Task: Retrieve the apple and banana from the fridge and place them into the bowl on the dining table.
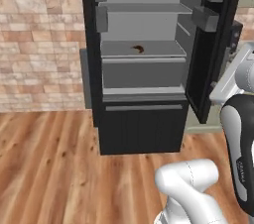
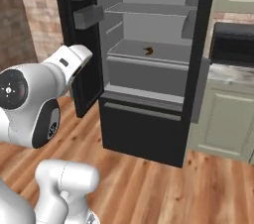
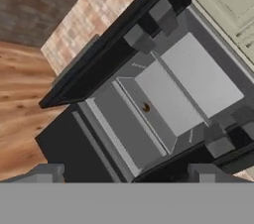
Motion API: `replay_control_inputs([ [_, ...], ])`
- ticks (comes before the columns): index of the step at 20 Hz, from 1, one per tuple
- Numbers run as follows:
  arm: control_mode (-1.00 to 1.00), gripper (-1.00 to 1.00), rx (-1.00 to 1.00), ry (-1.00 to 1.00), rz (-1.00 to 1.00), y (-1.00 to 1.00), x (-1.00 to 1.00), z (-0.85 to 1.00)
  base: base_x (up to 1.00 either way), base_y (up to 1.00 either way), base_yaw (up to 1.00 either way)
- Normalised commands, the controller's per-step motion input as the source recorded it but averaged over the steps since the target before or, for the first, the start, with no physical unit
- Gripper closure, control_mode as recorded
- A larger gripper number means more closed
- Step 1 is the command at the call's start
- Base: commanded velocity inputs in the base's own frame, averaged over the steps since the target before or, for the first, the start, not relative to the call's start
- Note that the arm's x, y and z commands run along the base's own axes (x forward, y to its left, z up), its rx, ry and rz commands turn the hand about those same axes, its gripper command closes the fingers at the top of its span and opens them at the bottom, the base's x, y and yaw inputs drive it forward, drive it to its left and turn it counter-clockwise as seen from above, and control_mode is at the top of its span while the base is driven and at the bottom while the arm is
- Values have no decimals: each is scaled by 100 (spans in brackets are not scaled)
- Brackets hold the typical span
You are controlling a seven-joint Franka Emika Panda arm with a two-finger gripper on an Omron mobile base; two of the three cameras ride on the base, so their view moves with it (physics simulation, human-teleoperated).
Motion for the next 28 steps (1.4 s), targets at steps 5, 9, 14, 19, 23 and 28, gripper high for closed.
replay_control_inputs([
  [5, 100, -100, 0, 0, 0, 0, 0, 0, 100, -13, 0],
  [9, 100, -100, 0, 0, 0, 0, 0, 0, 100, -4, 0],
  [14, 100, -100, 0, 0, 0, 0, 0, 0, 100, -1, 0],
  [19, 100, -100, 0, 0, 0, 0, 0, 0, 86, 0, 0],
  [23, 100, -100, 0, 0, 0, 0, 0, 0, 41, 0, 0],
  [28, 100, -100, 0, 0, 0, 0, 0, 0, 3, 0, 0],
])
